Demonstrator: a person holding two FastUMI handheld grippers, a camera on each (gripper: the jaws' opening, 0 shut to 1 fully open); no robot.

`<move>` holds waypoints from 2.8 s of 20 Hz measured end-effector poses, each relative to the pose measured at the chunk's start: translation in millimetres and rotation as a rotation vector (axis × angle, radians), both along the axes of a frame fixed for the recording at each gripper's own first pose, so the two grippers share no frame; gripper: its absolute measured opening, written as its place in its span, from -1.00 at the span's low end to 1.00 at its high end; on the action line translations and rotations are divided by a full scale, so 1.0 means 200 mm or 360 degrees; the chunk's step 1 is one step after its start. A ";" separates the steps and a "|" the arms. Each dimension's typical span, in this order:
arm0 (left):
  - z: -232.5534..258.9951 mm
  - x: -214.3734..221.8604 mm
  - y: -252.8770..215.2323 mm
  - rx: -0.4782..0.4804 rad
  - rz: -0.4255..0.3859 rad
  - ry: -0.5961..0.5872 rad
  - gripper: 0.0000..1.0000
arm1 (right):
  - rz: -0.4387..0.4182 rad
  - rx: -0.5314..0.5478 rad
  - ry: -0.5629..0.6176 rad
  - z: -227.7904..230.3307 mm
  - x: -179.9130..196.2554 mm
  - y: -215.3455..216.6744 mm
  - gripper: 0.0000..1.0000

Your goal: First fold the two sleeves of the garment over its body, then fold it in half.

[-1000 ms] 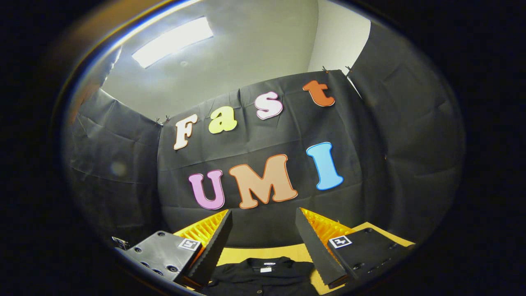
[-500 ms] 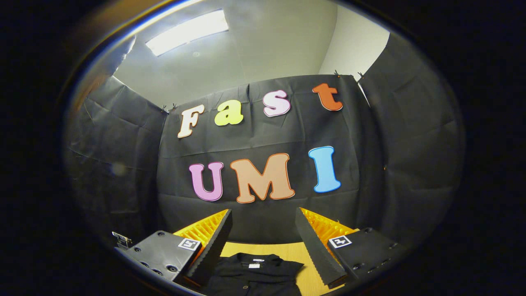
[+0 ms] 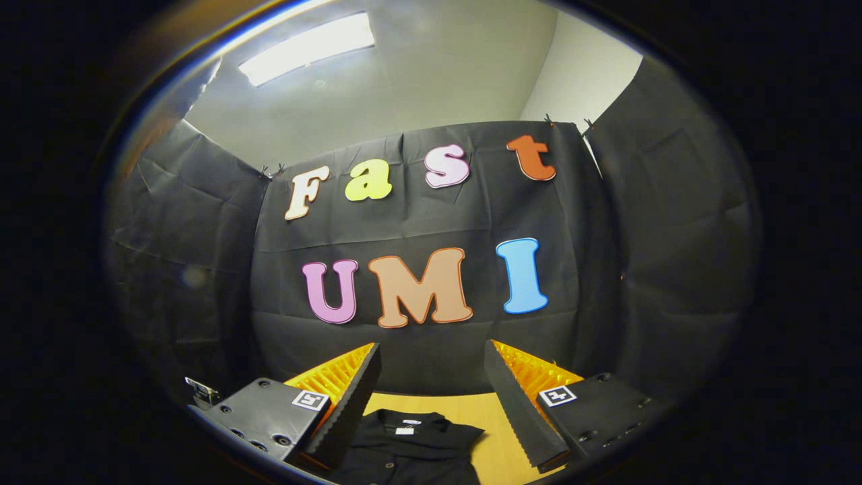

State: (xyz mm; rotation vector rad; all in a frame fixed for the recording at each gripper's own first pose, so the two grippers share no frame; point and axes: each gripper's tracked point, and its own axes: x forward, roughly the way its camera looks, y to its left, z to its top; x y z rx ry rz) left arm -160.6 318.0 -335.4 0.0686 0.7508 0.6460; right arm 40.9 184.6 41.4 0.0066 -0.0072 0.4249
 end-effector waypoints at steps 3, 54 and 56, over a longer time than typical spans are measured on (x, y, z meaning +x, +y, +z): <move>0.00 -0.02 0.00 0.0008 0.0028 -0.0022 -1.00 | -0.0056 0.0005 -0.0035 0.05 -0.01 -0.12 0.94; 0.34 0.69 -2.64 -0.0646 -0.1281 -0.0315 0.79 | -0.0253 -0.0103 0.0371 -0.49 -0.24 -1.03 0.94; 0.37 0.55 -2.43 -0.0560 -0.1240 -0.0329 0.77 | -0.0185 -0.0089 0.0444 -0.61 -0.32 -0.91 0.94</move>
